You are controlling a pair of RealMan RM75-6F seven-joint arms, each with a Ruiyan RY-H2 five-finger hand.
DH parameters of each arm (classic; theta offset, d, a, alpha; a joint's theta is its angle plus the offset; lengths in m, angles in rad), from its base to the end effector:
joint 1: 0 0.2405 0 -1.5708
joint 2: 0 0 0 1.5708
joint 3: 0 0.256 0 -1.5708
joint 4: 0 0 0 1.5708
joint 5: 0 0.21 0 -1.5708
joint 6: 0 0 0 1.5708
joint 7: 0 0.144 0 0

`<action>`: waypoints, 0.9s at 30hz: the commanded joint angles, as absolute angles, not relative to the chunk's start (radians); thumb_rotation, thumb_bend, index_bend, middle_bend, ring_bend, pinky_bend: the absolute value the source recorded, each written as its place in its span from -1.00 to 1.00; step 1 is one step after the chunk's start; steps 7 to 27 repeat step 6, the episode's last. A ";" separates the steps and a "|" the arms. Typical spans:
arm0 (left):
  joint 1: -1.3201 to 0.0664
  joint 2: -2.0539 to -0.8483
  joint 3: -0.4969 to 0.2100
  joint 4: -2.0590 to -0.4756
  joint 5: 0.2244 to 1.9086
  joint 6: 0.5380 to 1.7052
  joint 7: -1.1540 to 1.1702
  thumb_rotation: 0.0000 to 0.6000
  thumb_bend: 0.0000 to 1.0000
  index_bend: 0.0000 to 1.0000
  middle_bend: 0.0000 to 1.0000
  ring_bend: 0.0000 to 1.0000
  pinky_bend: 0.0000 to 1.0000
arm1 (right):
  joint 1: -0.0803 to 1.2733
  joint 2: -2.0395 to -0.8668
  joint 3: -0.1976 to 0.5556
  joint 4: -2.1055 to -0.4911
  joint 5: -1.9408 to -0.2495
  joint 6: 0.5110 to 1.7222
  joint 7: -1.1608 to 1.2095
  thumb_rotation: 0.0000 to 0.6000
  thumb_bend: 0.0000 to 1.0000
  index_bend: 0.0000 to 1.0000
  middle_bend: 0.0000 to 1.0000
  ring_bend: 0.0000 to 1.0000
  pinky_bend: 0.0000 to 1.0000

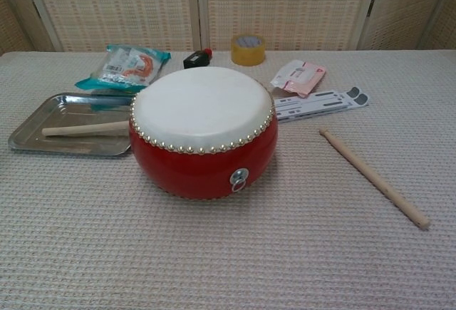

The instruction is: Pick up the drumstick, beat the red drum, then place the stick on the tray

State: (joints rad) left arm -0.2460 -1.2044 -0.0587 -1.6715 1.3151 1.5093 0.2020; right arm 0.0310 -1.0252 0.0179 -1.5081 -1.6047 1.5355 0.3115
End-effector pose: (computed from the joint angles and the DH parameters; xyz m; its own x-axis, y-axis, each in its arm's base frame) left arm -0.2816 0.2272 0.1386 0.4304 -0.0558 0.9009 0.9026 0.0224 -0.4298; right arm -0.3316 -0.1580 0.1963 0.2942 -0.0175 0.9556 -0.9545 -0.0555 0.2929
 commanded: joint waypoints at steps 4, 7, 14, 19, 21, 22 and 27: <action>-0.187 -1.147 -0.001 -1.777 1.359 1.541 0.263 1.00 -0.36 -0.57 -0.71 -0.89 -0.87 | 0.032 -1.055 0.011 -1.485 -1.615 1.537 0.316 1.00 -0.55 -0.78 -0.79 -1.00 -0.97; -0.182 -1.134 0.007 -1.804 1.368 1.535 0.280 1.00 -0.36 -0.61 -0.75 -0.92 -0.88 | 0.027 -1.069 0.017 -1.478 -1.609 1.550 0.298 1.00 -0.55 -0.78 -0.79 -1.00 -0.97; -0.182 -1.134 0.007 -1.804 1.368 1.535 0.280 1.00 -0.36 -0.61 -0.75 -0.92 -0.88 | 0.027 -1.069 0.017 -1.478 -1.609 1.550 0.298 1.00 -0.55 -0.78 -0.79 -1.00 -0.97; -0.182 -1.134 0.007 -1.804 1.368 1.535 0.280 1.00 -0.36 -0.61 -0.75 -0.92 -0.88 | 0.027 -1.069 0.017 -1.478 -1.609 1.550 0.298 1.00 -0.55 -0.78 -0.79 -1.00 -0.97; -0.182 -1.134 0.007 -1.804 1.368 1.535 0.280 1.00 -0.36 -0.61 -0.75 -0.92 -0.88 | 0.027 -1.069 0.017 -1.478 -1.609 1.550 0.298 1.00 -0.55 -0.78 -0.79 -1.00 -0.97; -0.182 -1.134 0.007 -1.804 1.368 1.535 0.280 1.00 -0.36 -0.61 -0.75 -0.92 -0.88 | 0.027 -1.069 0.017 -1.478 -1.609 1.550 0.298 1.00 -0.55 -0.78 -0.79 -1.00 -0.97; -0.182 -1.134 0.007 -1.804 1.368 1.535 0.280 1.00 -0.36 -0.61 -0.75 -0.92 -0.88 | 0.027 -1.069 0.017 -1.478 -1.609 1.550 0.298 1.00 -0.55 -0.78 -0.79 -1.00 -0.97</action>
